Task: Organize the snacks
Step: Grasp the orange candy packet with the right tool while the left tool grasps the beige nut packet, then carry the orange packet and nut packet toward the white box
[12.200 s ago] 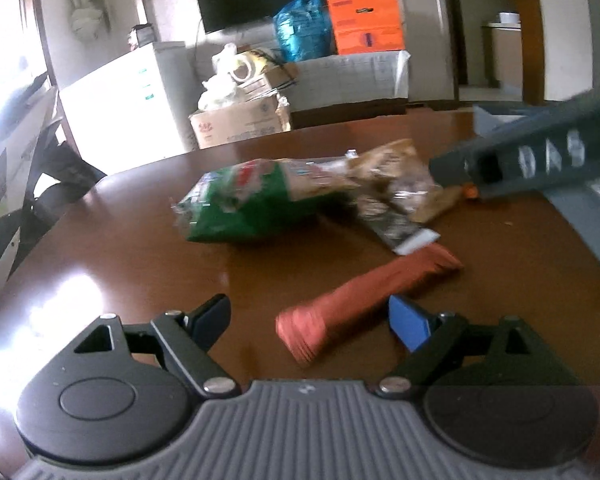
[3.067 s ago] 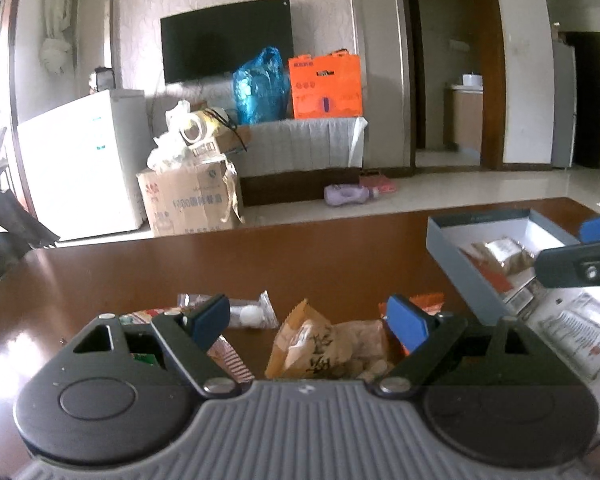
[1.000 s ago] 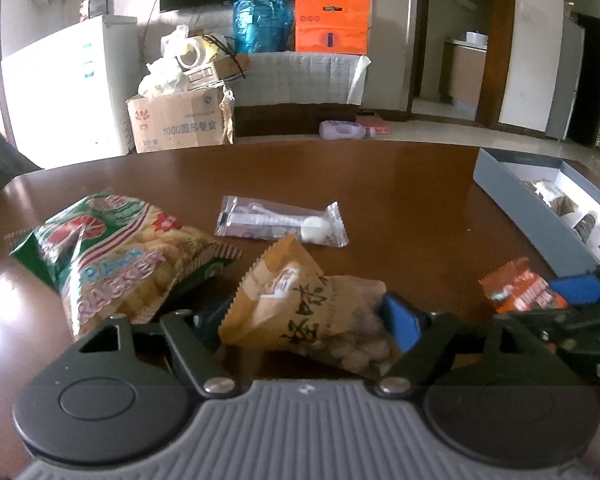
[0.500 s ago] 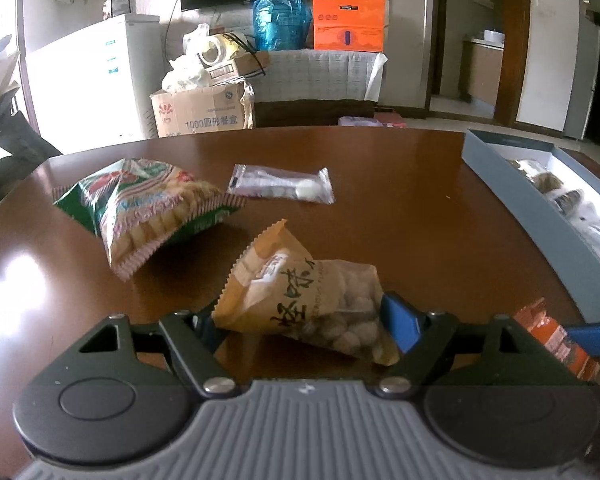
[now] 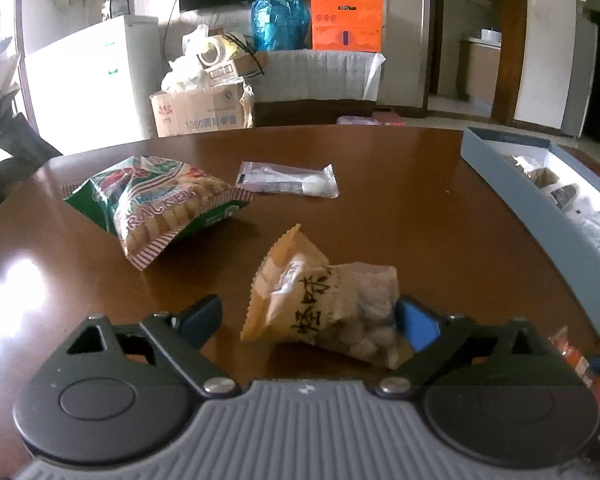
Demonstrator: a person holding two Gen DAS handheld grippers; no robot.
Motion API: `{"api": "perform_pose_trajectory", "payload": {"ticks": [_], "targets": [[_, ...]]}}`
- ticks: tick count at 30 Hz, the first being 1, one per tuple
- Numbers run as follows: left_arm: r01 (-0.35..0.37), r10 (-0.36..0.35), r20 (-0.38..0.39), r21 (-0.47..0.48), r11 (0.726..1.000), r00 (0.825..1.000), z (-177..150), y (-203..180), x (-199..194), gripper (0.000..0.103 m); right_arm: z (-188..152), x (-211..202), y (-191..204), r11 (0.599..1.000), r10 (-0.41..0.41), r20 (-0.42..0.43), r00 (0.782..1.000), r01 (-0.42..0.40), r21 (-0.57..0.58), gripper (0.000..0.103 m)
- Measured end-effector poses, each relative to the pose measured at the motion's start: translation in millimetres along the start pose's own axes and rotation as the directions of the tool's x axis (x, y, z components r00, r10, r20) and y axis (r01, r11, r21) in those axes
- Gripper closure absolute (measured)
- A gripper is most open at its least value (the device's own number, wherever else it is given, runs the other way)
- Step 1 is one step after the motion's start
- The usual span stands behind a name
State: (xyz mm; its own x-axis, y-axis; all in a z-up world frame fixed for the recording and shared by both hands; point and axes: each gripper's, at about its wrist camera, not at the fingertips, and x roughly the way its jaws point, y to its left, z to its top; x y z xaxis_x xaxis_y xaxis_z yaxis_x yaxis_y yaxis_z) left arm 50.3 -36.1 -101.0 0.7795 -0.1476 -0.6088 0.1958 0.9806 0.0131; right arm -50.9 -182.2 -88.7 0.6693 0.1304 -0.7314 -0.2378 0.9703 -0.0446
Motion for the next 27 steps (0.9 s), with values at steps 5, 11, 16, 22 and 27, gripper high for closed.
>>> {"api": "perform_pose_trajectory", "payload": {"ticks": [5,11,16,22,27], "targets": [[-0.007,0.008,-0.029,0.011,1.0,1.0,5,-6,12,0.002,2,6,1,1.0,0.0,0.012,1.0,0.0,-0.001,0.064],[0.043,-0.044,0.013,0.031,0.999,0.999,8,-9,12,0.041,3,9,3,0.999,-0.026,0.035,0.999,0.027,-0.025,0.064],[0.03,-0.031,0.034,0.012,0.999,0.999,7,-10,8,0.046,5,3,5,0.999,-0.021,0.064,0.998,0.023,-0.036,0.065],[-0.009,0.009,0.041,0.005,1.0,0.999,7,-6,3,0.047,5,-5,6,0.999,-0.008,0.078,0.997,0.011,-0.042,0.065],[-0.031,0.03,0.057,0.012,0.999,0.998,7,-4,-5,0.047,8,-15,5,0.999,0.002,0.112,0.994,0.002,-0.038,0.065]]}}
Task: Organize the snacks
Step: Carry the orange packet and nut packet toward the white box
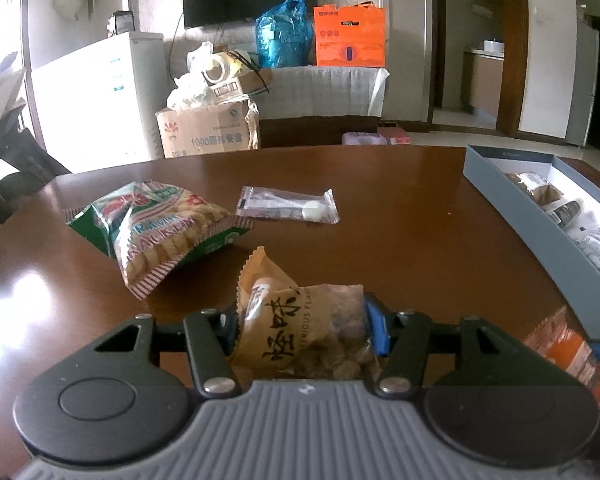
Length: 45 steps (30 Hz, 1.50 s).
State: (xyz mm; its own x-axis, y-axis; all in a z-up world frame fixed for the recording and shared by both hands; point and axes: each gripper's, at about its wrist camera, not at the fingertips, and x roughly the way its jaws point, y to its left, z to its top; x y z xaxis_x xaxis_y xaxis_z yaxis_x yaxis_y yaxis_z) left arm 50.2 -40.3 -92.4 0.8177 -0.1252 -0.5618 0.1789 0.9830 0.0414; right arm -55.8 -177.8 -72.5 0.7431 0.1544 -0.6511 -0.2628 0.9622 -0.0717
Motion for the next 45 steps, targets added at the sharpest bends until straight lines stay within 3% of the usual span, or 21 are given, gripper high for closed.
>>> {"api": "perform_pose_trajectory", "payload": {"ticks": [27,37,45], "targets": [[-0.032,0.024,0.062,0.124,0.992,0.998,14,-29,-18,0.048,27,-52,-20,0.999,-0.021,0.175,0.984,0.014,0.038,0.065],[0.005,-0.031,0.121,0.217,0.976,0.992,45,-52,-47,0.048,35,-81,-42,0.998,-0.049,0.244,0.968,0.035,0.061,0.065],[0.066,-0.094,0.143,0.189,0.98,0.985,54,-95,-52,0.048,23,-90,-72,0.989,-0.123,0.233,0.965,0.098,0.114,0.065]]}}
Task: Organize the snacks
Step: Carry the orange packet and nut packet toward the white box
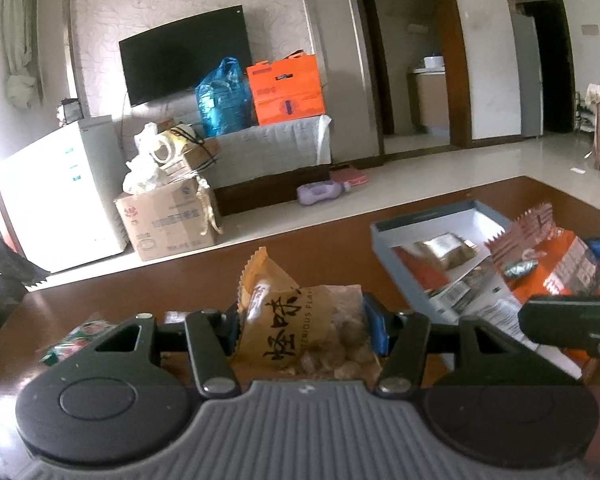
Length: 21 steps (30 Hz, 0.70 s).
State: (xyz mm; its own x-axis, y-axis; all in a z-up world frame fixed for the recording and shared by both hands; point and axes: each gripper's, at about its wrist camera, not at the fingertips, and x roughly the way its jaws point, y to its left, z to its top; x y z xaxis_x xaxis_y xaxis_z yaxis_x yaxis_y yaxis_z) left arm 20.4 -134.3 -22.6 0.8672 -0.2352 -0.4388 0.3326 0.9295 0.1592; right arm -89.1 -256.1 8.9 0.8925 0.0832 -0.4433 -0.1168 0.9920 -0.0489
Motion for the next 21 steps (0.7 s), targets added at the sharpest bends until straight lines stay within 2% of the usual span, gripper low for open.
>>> {"api": "perform_pose_trajectory", "payload": {"ticks": [11,21], "targets": [[0.066,-0.066,0.004,-0.004,0.998,0.998,18,-70,36,0.048,-11,22,-50,0.993,-0.106,-0.065,0.992,0.108,0.036,0.065],[0.089,-0.089,0.01,0.0,0.996,0.996,32,-88,72,0.048,-15,47,-75,0.99,-0.13,-0.098,0.987,0.135,0.049,0.065]]}}
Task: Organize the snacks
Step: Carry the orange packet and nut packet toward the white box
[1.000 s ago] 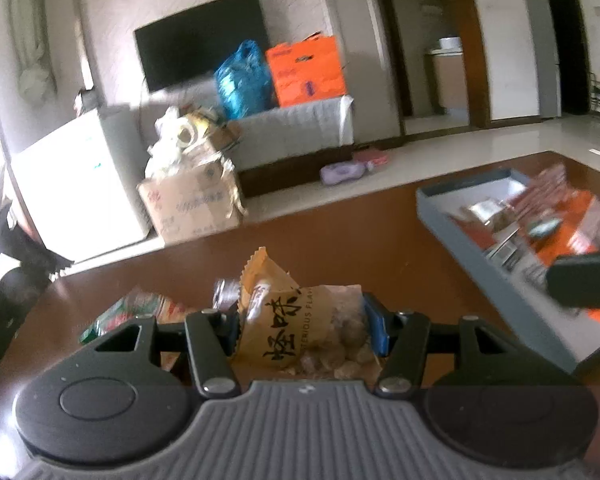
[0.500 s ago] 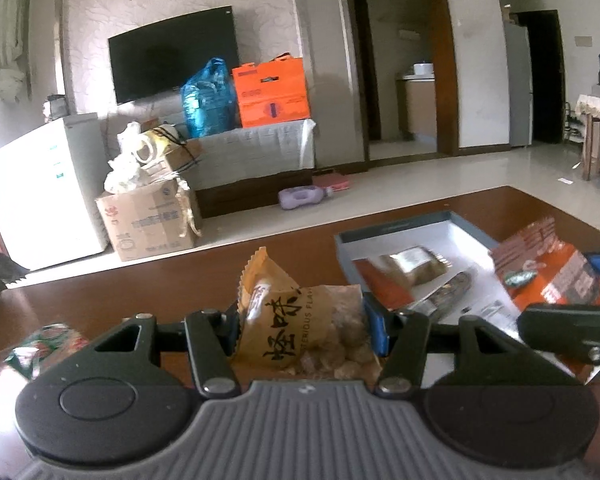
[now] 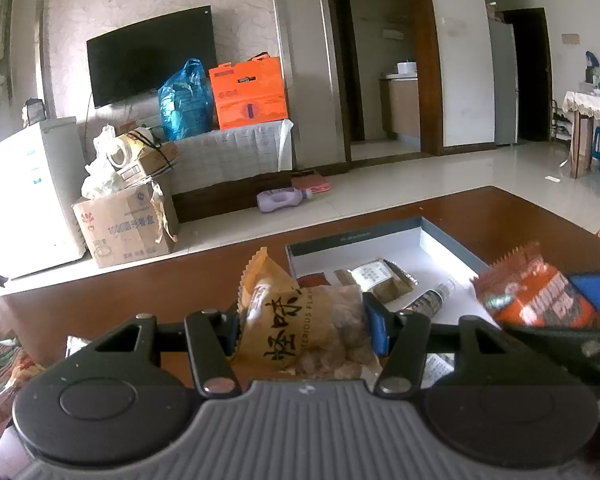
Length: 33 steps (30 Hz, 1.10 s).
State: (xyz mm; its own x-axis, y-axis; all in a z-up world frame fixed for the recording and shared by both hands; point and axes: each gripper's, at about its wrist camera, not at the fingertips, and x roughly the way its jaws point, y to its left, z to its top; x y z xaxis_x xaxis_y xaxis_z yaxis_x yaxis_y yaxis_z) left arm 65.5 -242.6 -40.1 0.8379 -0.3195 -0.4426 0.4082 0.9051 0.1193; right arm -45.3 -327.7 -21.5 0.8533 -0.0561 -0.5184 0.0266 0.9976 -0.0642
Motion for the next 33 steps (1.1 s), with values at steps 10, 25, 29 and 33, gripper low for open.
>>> {"api": "perform_pose_trajectory", "payload": {"ticks": [10,25,29,33], "targets": [[0.014,-0.015,-0.013,-0.034,0.999,1.0,13,-2,48,0.048,-12,19,-5,1.0,0.023,-0.061,0.998,-0.023,-0.009,0.065],[0.059,-0.059,-0.004,0.009,0.998,0.998,23,-36,88,0.048,-23,31,-18,1.0,0.028,-0.086,0.996,-0.028,0.008,0.065],[0.052,-0.052,-0.012,0.005,0.999,0.999,22,-34,87,0.048,-19,25,-17,0.999,0.017,-0.041,0.999,-0.016,0.029,0.065],[0.032,-0.032,-0.021,0.003,0.999,0.999,21,-34,88,0.047,-20,27,-16,0.999,0.021,-0.045,0.999,-0.019,0.03,0.065]]}}
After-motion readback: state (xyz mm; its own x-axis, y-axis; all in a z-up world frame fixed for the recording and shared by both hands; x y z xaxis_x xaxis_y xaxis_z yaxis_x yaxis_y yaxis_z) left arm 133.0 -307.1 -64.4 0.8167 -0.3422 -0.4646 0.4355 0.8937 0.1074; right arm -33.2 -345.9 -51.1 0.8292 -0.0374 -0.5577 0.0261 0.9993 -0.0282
